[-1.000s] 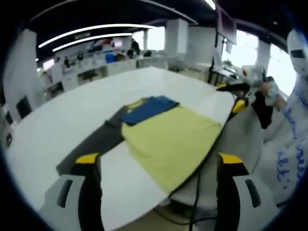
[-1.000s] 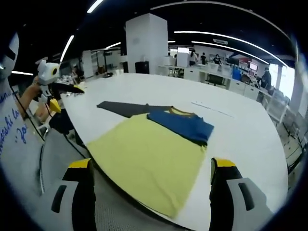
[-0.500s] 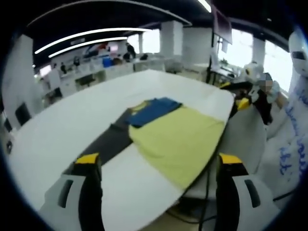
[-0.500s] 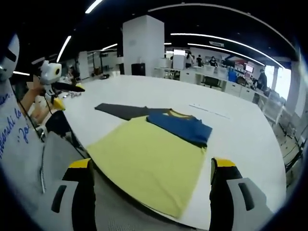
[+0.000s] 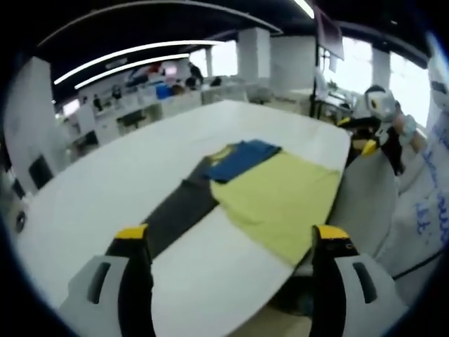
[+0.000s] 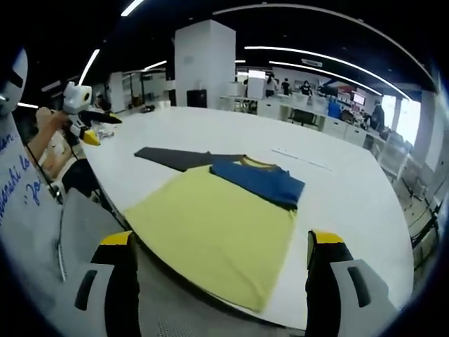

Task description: Fold the garment on the visible template until the final outline fits inside the template.

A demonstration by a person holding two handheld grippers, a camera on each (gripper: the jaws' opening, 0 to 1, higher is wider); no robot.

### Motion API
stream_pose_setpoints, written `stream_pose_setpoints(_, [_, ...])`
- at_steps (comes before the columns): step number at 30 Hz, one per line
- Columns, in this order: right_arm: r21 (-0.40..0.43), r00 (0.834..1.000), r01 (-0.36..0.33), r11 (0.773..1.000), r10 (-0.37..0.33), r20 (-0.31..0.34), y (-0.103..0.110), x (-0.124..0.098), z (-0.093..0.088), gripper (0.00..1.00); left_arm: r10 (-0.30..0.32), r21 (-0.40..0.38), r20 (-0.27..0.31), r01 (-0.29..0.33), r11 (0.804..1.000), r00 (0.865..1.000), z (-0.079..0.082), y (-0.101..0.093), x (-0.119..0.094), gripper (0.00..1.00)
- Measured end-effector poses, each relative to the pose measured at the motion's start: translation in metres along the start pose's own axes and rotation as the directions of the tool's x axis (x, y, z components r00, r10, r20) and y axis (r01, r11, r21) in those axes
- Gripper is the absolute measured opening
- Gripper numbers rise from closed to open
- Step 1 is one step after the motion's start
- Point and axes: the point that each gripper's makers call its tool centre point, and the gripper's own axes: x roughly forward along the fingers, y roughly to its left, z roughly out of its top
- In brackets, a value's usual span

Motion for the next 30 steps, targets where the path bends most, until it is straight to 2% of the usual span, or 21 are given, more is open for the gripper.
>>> stream_pose_setpoints(2, [-0.005, 1.000, -0.005, 1.000, 0.005, 0.003, -0.003, 0.002, 0.001, 1.00, 0.002, -0.010, -0.001, -0.002, 1.000, 1.000, -0.002, 0.006, 0.000, 0.87])
stream_pose_setpoints(5, [-0.013, 1.000, -0.011, 1.000, 0.010, -0.001, 0.003, 0.004, 0.002, 1.00, 0.033, 0.026, -0.026, -0.032, 0.999, 0.999, -0.007, 0.017, -0.001, 0.85])
stream_pose_setpoints(10, [-0.004, 1.000, -0.021, 1.000, 0.021, 0.012, 0.009, 0.005, 0.005, 1.00, 0.066, 0.018, -0.015, -0.065, 0.998, 0.998, -0.007, 0.033, -0.002, 0.68])
stream_pose_setpoints(14, [-0.005, 1.000, -0.017, 1.000, 0.017, 0.005, 0.009, 0.006, 0.004, 1.00, 0.087, 0.034, -0.057, -0.085, 0.996, 0.995, -0.017, 0.044, 0.004, 0.67])
stream_pose_setpoints(18, [0.007, 1.000, -0.016, 1.000, 0.016, 0.011, 0.010, 0.004, 0.005, 1.00, 0.112, 0.025, -0.080, -0.110, 0.994, 0.990, -0.026, 0.059, 0.008, 0.60])
stream_pose_setpoints(19, [0.012, 1.000, -0.018, 1.000, 0.018, 0.014, 0.010, 0.004, 0.005, 1.00, 0.123, 0.021, -0.082, -0.121, 0.992, 0.989, -0.028, 0.064, 0.010, 0.58])
stream_pose_setpoints(21, [0.021, 1.000, -0.023, 1.000, 0.022, 0.020, 0.011, 0.003, 0.005, 1.00, 0.178, 0.024, -0.119, -0.176, 0.984, 0.977, -0.039, 0.080, 0.009, 0.51])
stream_pose_setpoints(24, [0.017, 1.000, -0.016, 1.000, 0.016, 0.014, 0.010, 0.002, 0.004, 1.00, 0.199, 0.007, -0.156, -0.200, 0.980, 0.968, -0.051, 0.094, 0.010, 0.47])
stream_pose_setpoints(30, [0.025, 1.000, -0.015, 1.000, 0.015, 0.009, 0.010, 0.003, 0.000, 1.00, 0.235, -0.021, -0.136, -0.240, 0.971, 0.963, -0.054, 0.114, 0.013, 0.40])
